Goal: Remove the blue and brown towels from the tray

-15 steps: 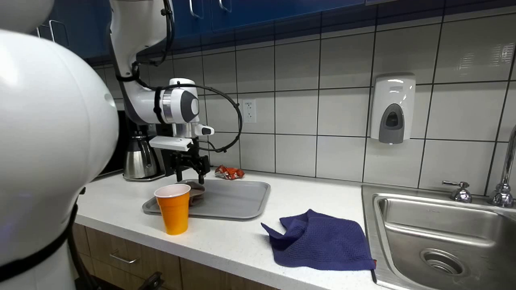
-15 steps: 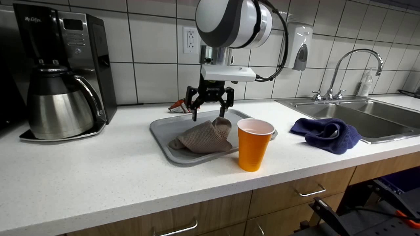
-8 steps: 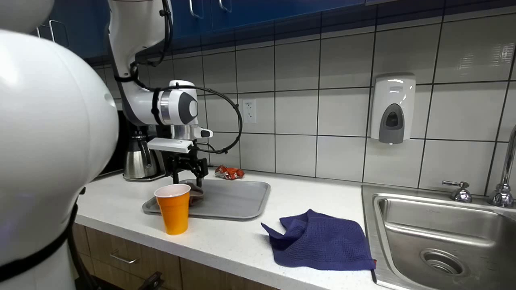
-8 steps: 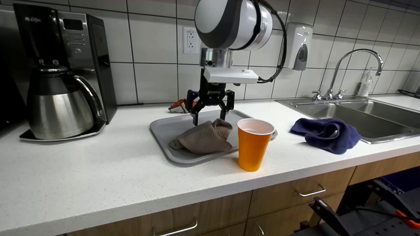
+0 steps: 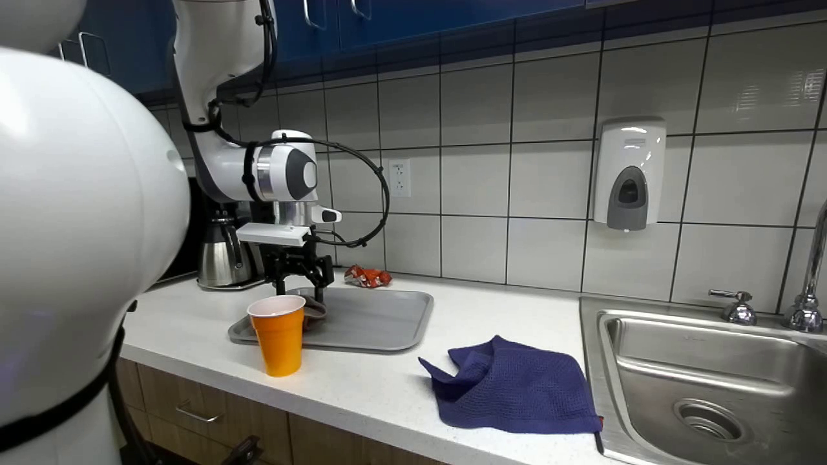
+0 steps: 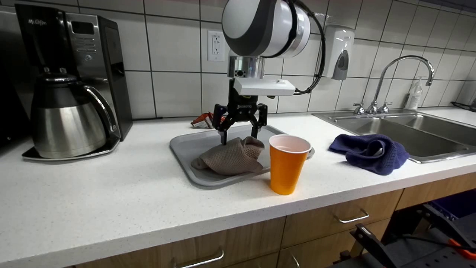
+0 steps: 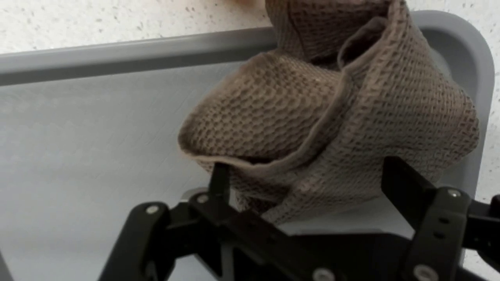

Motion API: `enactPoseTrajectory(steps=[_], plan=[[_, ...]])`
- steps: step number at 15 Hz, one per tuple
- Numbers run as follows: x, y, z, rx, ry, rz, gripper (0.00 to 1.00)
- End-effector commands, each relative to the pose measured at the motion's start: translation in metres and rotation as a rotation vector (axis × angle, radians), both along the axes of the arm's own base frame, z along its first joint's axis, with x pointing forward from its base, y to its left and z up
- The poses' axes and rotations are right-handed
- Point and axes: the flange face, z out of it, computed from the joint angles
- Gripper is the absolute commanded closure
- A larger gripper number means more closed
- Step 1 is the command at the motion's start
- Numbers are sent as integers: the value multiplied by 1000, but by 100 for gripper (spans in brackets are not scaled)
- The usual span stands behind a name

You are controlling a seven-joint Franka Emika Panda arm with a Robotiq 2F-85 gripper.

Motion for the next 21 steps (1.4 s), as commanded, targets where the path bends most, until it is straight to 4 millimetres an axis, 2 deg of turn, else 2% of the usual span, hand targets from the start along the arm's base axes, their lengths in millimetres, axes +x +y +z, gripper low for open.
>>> enactPoseTrajectory(steps=[1, 10, 21], plan=[[0, 0, 1, 0, 1, 1, 0], [-6, 7, -3, -4, 1, 31, 0], [-25, 20, -16, -14, 42, 64, 0]])
